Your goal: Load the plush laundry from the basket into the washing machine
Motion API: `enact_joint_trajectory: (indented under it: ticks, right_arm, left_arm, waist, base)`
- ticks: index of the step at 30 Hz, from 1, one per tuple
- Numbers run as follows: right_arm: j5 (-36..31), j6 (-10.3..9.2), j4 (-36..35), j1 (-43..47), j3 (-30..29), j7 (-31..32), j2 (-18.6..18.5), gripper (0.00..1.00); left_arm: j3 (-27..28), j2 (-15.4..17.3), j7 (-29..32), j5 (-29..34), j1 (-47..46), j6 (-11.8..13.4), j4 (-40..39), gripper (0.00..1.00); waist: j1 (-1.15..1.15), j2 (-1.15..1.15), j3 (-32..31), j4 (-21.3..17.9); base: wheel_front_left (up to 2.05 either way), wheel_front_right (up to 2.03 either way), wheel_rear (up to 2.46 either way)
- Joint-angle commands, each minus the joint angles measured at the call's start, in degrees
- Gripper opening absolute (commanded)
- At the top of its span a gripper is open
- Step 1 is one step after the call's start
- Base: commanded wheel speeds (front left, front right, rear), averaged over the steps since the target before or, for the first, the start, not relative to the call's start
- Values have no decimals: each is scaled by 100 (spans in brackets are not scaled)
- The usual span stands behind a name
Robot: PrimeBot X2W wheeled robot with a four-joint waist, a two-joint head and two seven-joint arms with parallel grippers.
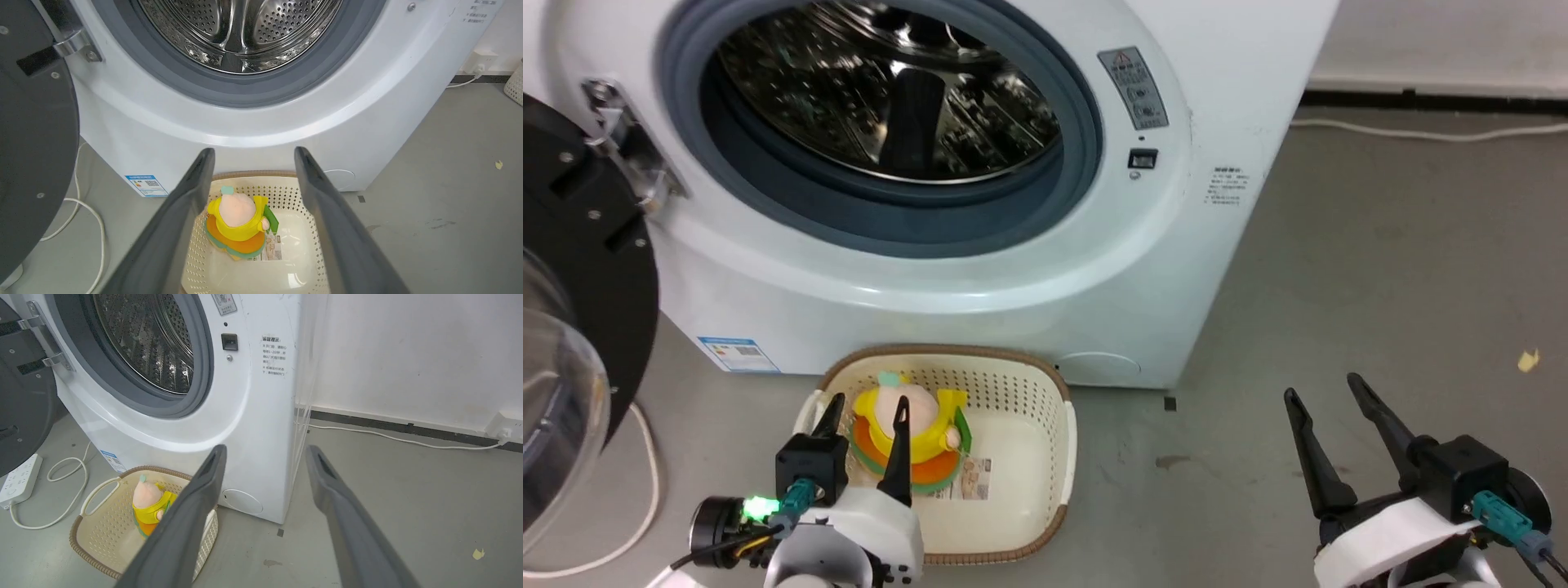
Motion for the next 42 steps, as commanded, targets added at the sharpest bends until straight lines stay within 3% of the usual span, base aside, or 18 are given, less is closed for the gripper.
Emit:
enact_joint_trajectory:
  ticks: [1,29,42]
  right_arm:
    - [69,-2,-16,-121,20,-62,0,100]
    - [559,-3,-135,-641,194,-385,-1,100]
    - [838,-3,-172,-896,306,-540,-1,100]
  left_arm:
    - [-26,74,8,-11,-149,28,102,100]
    - [-228,630,426,-205,-1830,-51,1822,100]
    - [-375,1043,1047,-283,-2851,-66,2930,100]
  waist:
    - [0,0,135,-82]
    - [0,0,1596,-591]
    - [0,0,2308,-871]
  base:
    - [0,0,0]
    - [0,0,0]
    - [0,0,0]
